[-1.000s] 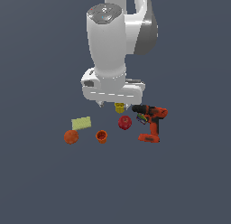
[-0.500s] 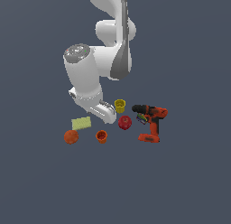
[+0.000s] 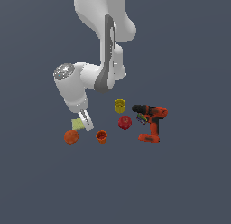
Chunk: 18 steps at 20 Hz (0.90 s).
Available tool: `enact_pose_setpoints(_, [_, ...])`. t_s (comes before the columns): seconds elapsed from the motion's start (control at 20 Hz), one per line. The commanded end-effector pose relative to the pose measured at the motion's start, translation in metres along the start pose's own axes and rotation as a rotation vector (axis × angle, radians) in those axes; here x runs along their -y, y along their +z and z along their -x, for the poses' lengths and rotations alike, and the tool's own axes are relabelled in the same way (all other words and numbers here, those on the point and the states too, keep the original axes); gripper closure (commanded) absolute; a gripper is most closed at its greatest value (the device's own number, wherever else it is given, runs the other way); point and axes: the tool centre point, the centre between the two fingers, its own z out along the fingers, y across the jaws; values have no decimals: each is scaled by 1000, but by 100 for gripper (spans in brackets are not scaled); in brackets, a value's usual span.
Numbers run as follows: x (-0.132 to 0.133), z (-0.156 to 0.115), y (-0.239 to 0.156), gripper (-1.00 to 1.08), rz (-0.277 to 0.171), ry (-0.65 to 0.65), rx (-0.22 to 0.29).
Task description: Pick up a designated object from a clutter of objects.
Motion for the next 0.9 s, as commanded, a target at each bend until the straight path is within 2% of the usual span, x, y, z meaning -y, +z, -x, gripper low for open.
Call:
enact_pose_setpoints(0.0, [-15,-8,13,-92,5,82,-8])
enact_pose_setpoints(0.4, [-45,-21,36,-92,18,230,-23])
enact_pose_setpoints(0.85, [-49,-22,43,-92,20,242,-24])
